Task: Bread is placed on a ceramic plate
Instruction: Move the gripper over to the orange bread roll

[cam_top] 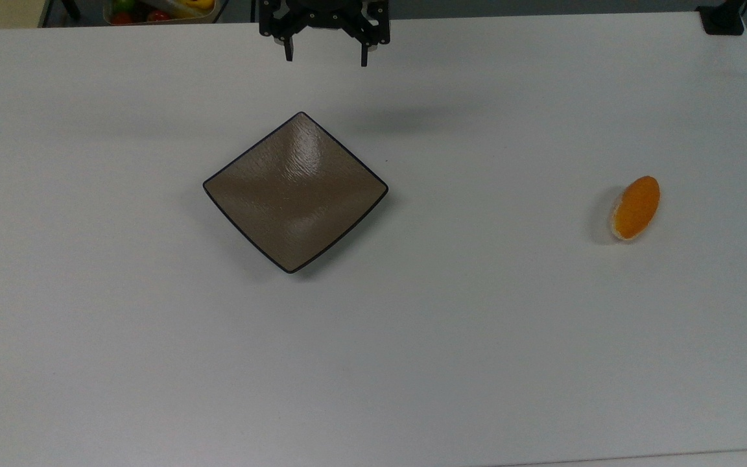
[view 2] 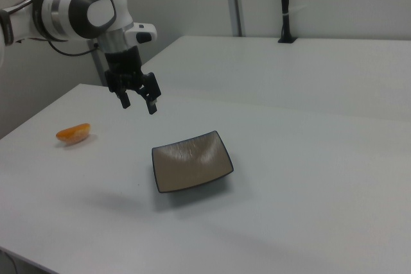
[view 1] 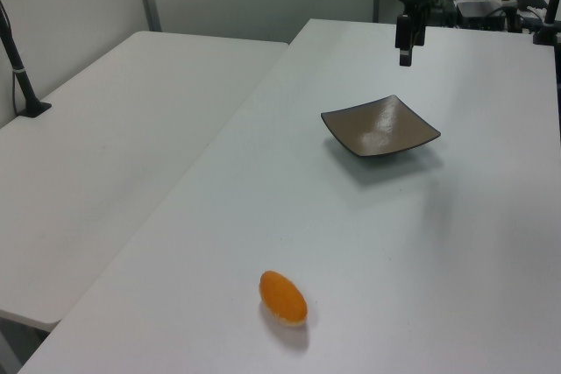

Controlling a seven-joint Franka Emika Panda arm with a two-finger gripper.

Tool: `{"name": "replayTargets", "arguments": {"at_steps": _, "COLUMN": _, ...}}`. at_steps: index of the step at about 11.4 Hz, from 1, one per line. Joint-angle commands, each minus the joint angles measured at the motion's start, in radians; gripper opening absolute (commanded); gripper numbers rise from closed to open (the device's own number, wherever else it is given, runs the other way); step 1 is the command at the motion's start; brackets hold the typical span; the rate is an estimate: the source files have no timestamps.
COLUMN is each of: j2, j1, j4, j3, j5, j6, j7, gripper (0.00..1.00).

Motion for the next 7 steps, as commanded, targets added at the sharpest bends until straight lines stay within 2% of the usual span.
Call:
{"name": "replayTargets", "arguments": {"at_steps": 1, "j2": -0.013, "j1": -0.003, "j4": -0.016, "j3": 0.009, "j5": -0.011, "j6": -0.029, "j7": 0.017, "gripper": 1.0}}
{"name": "replayTargets", "arguments": {"at_steps": 5, "j2": -0.013, "j1": -0.003, "j4": -0.016, "j3": 0.009, "j5": 0.006, "j6": -0.03, "j7": 0.038, "gripper": 1.0}}
{"name": "replayTargets", "arguments": {"at_steps": 7, "j2": -0.001, "j1": 0.0, "j4": -0.016, "j3": 0.016, "j5": 0.011, "j6": -0.029, "j7": 0.124, "gripper": 1.0}}
